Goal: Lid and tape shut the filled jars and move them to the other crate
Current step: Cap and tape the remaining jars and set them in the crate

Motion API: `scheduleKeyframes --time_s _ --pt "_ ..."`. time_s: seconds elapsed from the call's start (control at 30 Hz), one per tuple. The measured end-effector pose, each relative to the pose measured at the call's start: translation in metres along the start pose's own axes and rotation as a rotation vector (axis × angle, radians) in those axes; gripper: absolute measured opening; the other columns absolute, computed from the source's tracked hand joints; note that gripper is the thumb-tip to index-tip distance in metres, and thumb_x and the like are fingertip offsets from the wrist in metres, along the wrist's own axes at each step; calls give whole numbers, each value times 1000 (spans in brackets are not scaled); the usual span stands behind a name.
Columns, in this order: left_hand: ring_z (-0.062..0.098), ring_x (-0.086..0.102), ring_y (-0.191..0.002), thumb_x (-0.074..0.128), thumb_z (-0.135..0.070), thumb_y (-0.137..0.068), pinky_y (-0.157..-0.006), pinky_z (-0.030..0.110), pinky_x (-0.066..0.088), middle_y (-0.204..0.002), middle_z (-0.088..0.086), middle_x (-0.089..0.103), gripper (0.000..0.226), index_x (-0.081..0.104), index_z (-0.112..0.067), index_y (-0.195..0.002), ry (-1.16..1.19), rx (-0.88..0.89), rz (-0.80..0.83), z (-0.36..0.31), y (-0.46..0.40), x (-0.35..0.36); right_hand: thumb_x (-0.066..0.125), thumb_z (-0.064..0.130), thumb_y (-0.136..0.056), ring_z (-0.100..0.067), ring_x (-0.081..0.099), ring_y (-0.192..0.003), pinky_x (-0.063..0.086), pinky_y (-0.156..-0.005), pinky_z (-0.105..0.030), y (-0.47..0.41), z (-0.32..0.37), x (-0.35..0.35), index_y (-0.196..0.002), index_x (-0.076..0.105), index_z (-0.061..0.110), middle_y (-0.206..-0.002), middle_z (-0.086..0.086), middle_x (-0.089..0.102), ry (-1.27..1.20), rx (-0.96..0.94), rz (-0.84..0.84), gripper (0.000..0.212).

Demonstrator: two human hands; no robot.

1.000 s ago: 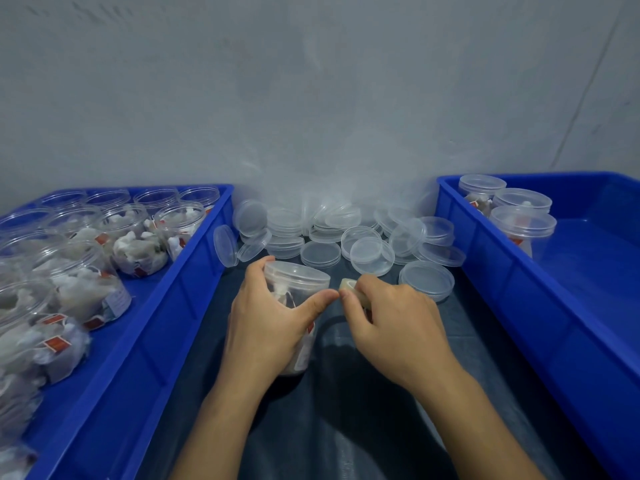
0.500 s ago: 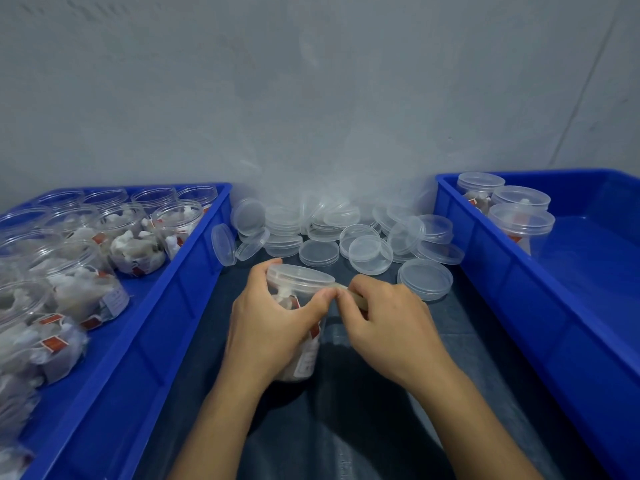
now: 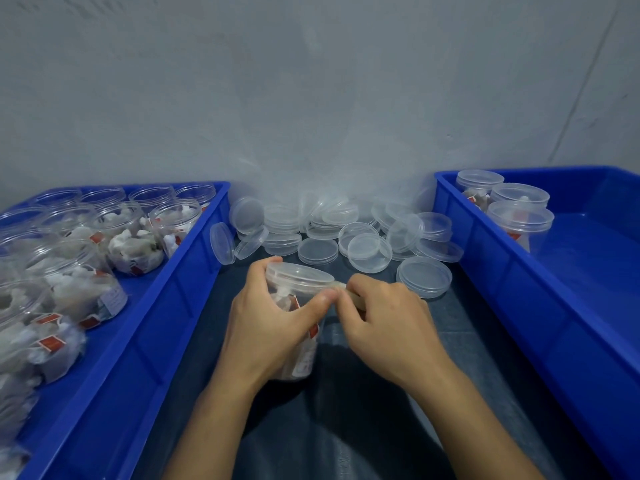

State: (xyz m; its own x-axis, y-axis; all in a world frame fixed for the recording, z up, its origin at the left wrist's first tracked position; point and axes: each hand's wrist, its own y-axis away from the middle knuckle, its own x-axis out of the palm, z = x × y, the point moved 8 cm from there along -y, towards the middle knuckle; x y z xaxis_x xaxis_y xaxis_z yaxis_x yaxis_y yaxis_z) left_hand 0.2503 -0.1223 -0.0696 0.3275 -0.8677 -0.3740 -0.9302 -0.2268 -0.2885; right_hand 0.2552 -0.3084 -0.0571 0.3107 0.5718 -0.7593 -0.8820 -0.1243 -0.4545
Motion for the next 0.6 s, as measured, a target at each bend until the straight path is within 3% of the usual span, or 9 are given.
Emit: scheduleKeyframes --time_s 0.13,0.37,0.5,0.6 --pt "-11 66 -95 77 -85 -46 -81 22 55 -104 -23 70 97 57 -36 -128 -57 -4 -43 1 -2 -2 34 55 -95 -26 55 -65 34 -60 -38 1 1 0 -73 43 22 -58 7 52 -2 -16 7 40" --pt "8 66 -108 68 -89 -46 -91 31 56 -110 -20 66 111 55 -32 -140 -181 29 -90 -3 -2 -5 28 56 -97 -27 55 -68 42 -65 -43 2 2 2 -74 41 24 -63 5 54 -28 -31 56 41" --pt "6 65 -112 75 -88 -45 -96 38 58 -116 -22 66 110 50 -41 -141 -142 16 -50 1 -5 0 28 53 -95 -32 56 -71 45 -66 -44 0 0 2 -74 40 24 -65 3 57 16 -25 54 38" --pt "-2 64 -109 80 -89 -41 -96 35 58 -115 -28 64 111 50 -48 -140 -87 -8 -37 6 -7 -3 32 52 -96 -29 56 -69 46 -66 -43 0 0 2 -74 42 24 -64 3 56 -4 -24 54 37"
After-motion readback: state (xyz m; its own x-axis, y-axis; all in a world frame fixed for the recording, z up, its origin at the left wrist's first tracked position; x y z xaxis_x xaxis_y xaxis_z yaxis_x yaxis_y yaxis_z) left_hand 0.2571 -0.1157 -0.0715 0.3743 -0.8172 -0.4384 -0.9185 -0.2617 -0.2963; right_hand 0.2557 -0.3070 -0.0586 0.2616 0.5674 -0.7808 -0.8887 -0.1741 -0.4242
